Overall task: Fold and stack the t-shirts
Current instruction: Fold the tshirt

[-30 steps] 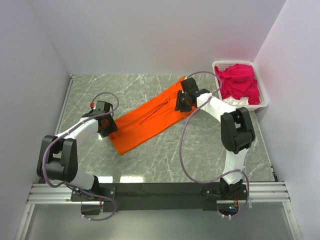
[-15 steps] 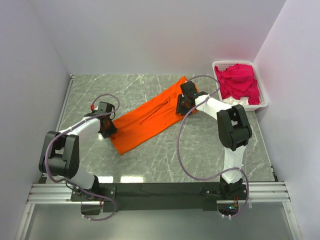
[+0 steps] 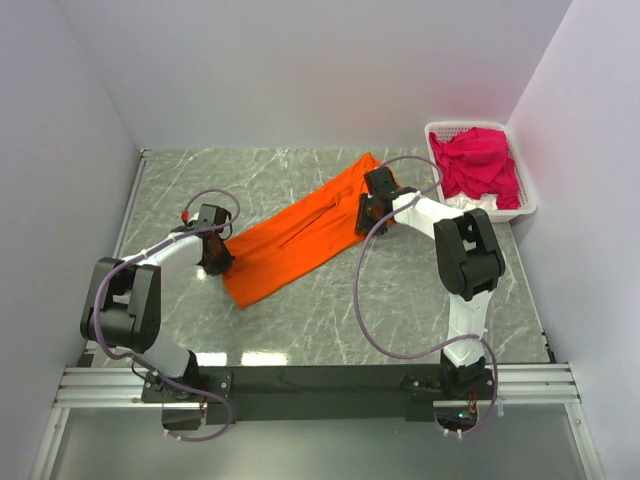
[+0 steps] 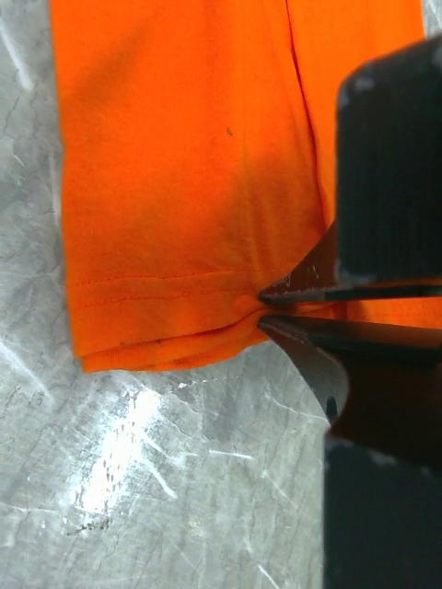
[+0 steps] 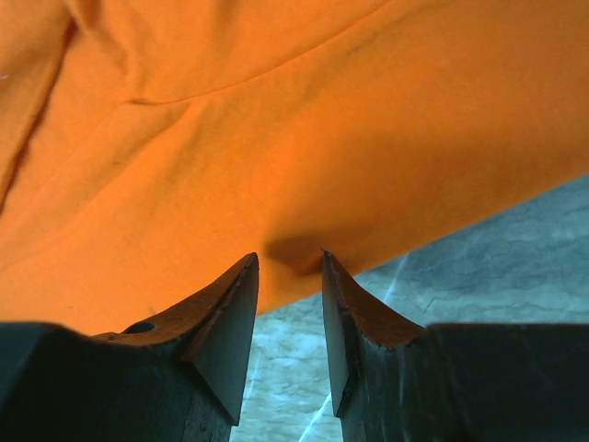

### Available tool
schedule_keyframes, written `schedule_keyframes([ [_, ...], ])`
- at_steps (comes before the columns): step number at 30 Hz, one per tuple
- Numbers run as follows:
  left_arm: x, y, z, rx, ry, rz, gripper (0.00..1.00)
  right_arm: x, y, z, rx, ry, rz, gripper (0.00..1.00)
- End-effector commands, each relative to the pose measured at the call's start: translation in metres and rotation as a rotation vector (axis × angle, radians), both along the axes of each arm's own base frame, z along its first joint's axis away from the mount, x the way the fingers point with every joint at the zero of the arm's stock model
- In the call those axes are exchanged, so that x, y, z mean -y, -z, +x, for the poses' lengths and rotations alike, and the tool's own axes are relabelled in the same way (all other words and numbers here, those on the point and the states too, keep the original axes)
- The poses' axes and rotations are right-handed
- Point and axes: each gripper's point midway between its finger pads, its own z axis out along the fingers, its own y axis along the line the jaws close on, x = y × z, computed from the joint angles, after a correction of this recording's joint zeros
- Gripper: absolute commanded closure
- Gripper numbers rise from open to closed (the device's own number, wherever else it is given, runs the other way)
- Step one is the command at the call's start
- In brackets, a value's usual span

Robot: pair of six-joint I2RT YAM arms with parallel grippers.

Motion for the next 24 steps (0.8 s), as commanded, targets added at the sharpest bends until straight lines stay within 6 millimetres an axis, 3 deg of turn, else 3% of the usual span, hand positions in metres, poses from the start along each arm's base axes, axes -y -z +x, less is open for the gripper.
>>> schedule_keyframes([
  [1,-0.005,-0.003,0.003,0.0,-0.014,0.035,0.86,0.009,0.01,0.005,-0.002,0.029,0.004,0.59],
  [4,-0.008,-0.007,0.003,0.004,-0.019,0.049,0.84,0.011,0.011,0.003,-0.01,0.034,0.007,0.59],
  [7,-0.007,-0.007,-0.001,-0.001,-0.022,0.04,0.72,0.012,0.01,0.004,-0.006,0.037,0.01,0.59],
  [10,-0.004,-0.01,-0.003,0.004,-0.027,0.018,0.66,0.009,0.003,0.005,0.002,0.029,0.024,0.59],
  [17,0.003,-0.016,0.0,0.03,-0.027,-0.02,0.69,0.007,-0.003,0.009,0.012,0.032,0.033,0.6],
  [24,0.009,-0.01,0.001,0.015,-0.016,-0.023,0.75,0.006,-0.001,0.007,0.008,0.035,0.038,0.6],
])
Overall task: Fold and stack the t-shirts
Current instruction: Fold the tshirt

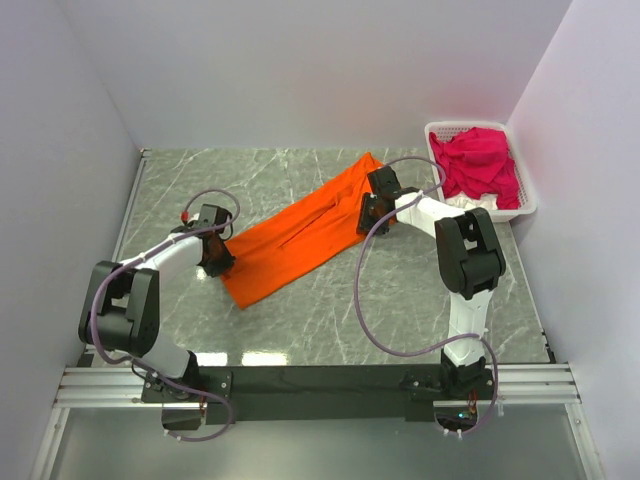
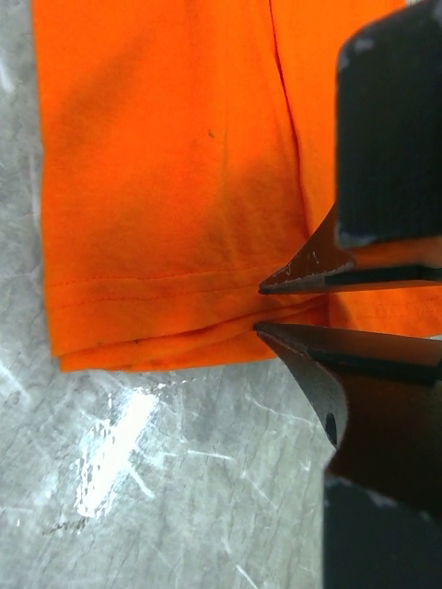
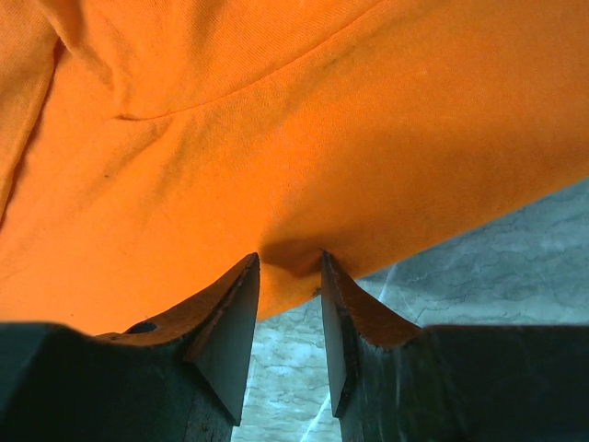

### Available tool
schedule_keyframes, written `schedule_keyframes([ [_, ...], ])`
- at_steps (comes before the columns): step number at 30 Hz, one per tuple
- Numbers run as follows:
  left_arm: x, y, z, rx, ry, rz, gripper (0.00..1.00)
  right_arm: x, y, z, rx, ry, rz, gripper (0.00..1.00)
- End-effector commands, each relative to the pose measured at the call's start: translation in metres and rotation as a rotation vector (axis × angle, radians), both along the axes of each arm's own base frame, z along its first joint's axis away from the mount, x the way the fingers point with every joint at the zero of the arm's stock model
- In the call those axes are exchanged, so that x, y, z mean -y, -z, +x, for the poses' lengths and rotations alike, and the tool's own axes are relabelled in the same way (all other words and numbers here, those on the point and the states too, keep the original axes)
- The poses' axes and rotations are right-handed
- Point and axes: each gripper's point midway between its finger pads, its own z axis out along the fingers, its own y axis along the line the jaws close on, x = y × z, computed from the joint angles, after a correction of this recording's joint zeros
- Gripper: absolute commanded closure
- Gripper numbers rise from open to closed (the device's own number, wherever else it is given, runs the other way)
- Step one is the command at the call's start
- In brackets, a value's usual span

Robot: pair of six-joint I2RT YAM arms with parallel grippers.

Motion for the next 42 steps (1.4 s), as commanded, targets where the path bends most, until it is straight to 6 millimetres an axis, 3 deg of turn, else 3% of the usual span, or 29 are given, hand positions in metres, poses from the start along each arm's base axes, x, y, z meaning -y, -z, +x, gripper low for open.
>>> schedule_keyframes([
  [1,0.007,-0.003,0.006,0.014,0.0,-0.017,0.75,0.002,-0.005,0.004,0.02,0.015,0.011,0.6],
  [9,0.008,-0.001,0.008,0.007,-0.003,-0.011,0.87,0.004,-0.002,0.003,0.015,0.018,0.001,0.6],
  [11,0.006,-0.001,0.007,0.002,-0.004,-0.002,0.94,0.005,0.0,0.003,0.01,0.02,-0.004,0.6],
  [15,-0.002,-0.007,0.003,0.004,-0.01,0.041,0.98,0.011,0.004,0.001,-0.007,0.037,-0.015,0.6],
  [28,-0.01,-0.013,-0.001,-0.009,-0.009,0.071,0.96,0.022,0.013,-0.002,-0.04,0.065,-0.02,0.61],
  [38,-0.029,-0.012,-0.002,-0.017,-0.044,0.085,0.97,0.025,0.021,-0.004,-0.067,0.073,-0.021,0.61],
  [42,-0.024,-0.002,-0.005,-0.043,-0.028,0.063,0.89,0.025,0.018,-0.003,-0.06,0.071,-0.013,0.62],
])
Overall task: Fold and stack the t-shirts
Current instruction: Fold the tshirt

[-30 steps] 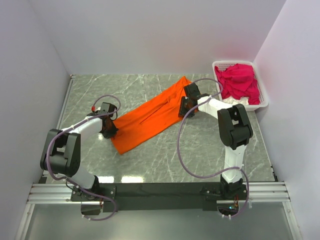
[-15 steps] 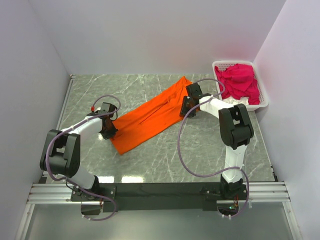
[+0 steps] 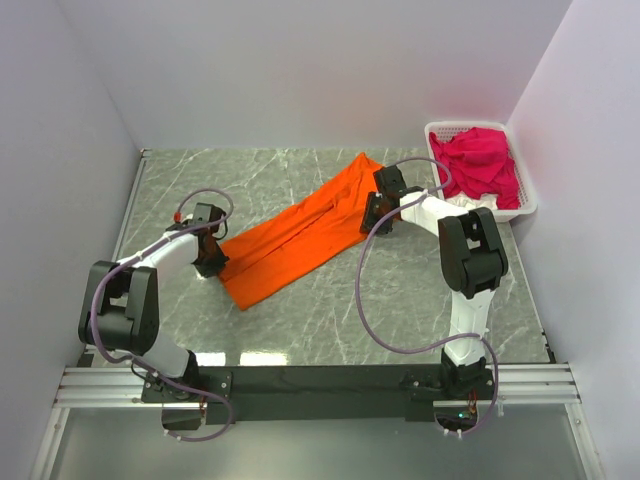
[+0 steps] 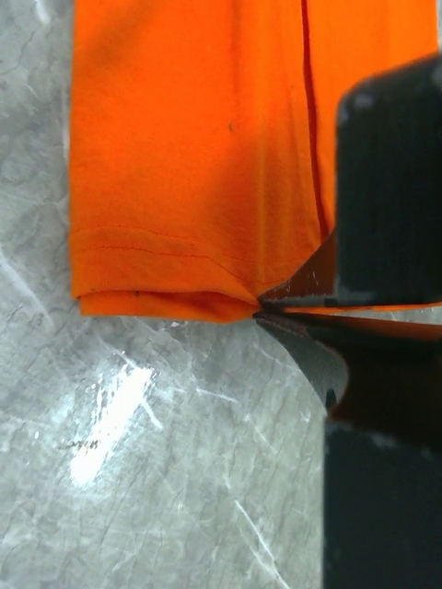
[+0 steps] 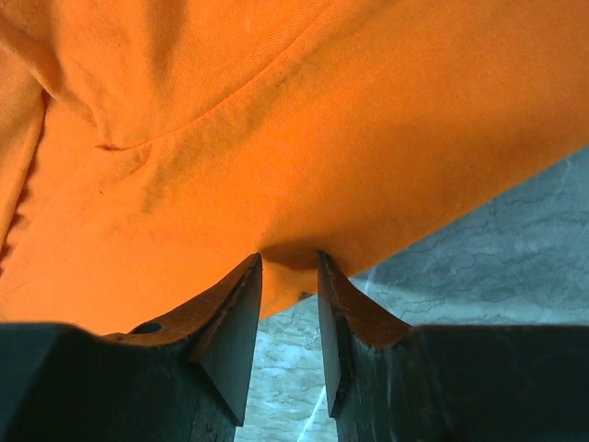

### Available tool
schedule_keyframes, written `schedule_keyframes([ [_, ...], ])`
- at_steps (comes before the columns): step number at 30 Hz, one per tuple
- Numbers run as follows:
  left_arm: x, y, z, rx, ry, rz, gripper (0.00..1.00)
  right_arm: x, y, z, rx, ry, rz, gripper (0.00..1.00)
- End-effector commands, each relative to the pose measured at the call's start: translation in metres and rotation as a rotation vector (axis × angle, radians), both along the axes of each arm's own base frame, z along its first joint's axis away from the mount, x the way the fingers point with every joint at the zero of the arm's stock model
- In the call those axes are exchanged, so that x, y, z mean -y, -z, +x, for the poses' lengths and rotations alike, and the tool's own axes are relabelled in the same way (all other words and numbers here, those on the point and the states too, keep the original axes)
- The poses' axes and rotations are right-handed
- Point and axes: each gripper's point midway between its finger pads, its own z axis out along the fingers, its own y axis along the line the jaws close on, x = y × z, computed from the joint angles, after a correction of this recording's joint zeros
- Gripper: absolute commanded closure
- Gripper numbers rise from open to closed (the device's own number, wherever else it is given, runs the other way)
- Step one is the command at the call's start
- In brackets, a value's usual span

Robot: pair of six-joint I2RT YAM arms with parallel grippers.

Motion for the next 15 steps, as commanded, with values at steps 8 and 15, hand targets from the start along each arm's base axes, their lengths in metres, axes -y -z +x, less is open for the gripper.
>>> schedule_keyframes([
  [8,-0.001,-0.026,0.0,0.051,0.01,-0.003,0.49,0.013,-0.021,-0.002,0.026,0.022,-0.025,0.62],
  [15,-0.006,-0.081,0.033,0.197,0.013,0.033,0.36,0.005,-0.048,0.005,0.083,0.023,0.012,0.62],
])
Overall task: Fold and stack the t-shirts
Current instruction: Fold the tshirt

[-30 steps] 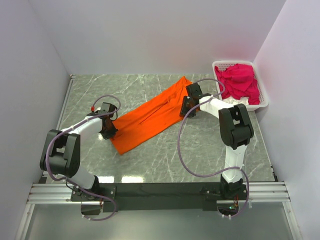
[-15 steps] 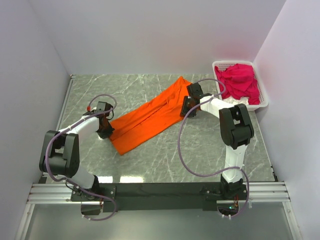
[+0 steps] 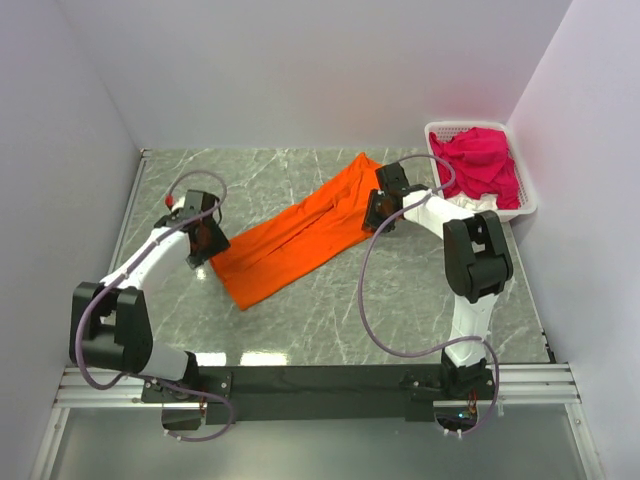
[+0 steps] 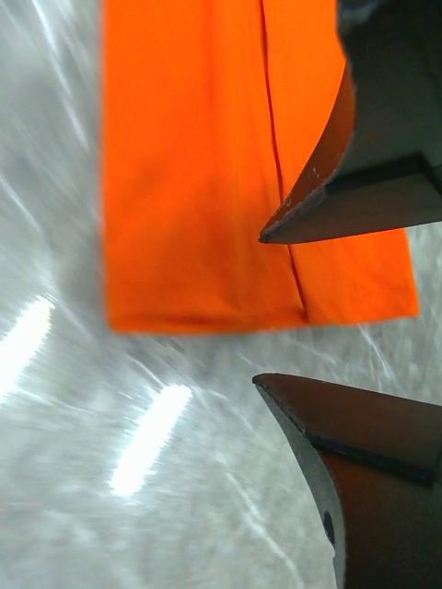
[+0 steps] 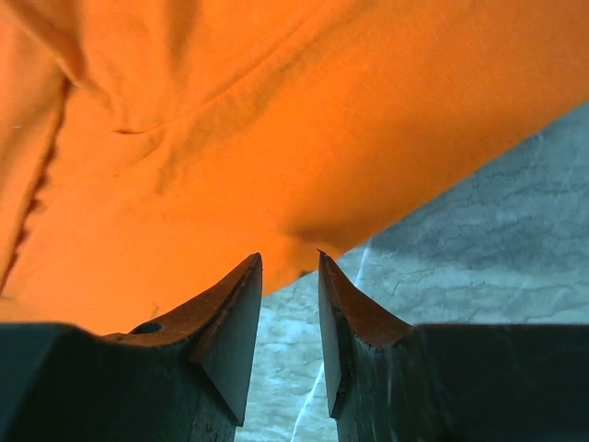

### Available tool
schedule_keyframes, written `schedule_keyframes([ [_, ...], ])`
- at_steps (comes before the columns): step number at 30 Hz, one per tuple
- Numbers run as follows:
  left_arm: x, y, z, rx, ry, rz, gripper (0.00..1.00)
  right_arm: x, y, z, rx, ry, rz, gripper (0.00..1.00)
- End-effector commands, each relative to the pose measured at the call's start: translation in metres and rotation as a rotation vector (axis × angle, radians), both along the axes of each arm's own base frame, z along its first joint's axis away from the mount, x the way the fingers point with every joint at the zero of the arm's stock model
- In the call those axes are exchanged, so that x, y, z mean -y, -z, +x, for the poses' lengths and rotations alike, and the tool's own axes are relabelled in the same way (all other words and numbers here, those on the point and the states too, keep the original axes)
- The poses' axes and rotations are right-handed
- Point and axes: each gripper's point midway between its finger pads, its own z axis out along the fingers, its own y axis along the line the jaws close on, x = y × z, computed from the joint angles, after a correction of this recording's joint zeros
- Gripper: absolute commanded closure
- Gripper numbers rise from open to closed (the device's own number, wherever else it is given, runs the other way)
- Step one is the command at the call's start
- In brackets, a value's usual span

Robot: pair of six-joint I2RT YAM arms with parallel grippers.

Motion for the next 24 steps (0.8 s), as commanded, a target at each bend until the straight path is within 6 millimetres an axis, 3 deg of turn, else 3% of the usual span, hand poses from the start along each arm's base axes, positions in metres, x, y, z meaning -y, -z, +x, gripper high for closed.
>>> schedule_keyframes([
  [1,-0.004,-0.039,0.03,0.119,0.003,0.029,0.36,-0.001,-0.035,0.01,0.074,0.015,0.031,0.62],
  [4,0.0,-0.034,0.048,0.114,0.021,0.027,0.4,-0.006,-0.035,0.018,0.071,0.027,0.053,0.62],
  [7,0.004,-0.014,0.061,0.069,0.027,0.028,0.45,-0.003,-0.028,0.024,0.056,0.063,0.063,0.62],
  [13,0.001,0.016,0.064,-0.002,0.002,0.027,0.51,0.01,-0.013,0.034,0.011,0.148,0.1,0.61],
  [19,-0.004,0.047,0.041,-0.076,-0.065,-0.03,0.54,0.023,0.006,0.046,-0.053,0.225,0.153,0.6],
  [24,0.001,0.066,0.005,-0.15,-0.119,-0.092,0.59,0.032,0.024,0.063,-0.097,0.245,0.118,0.6],
])
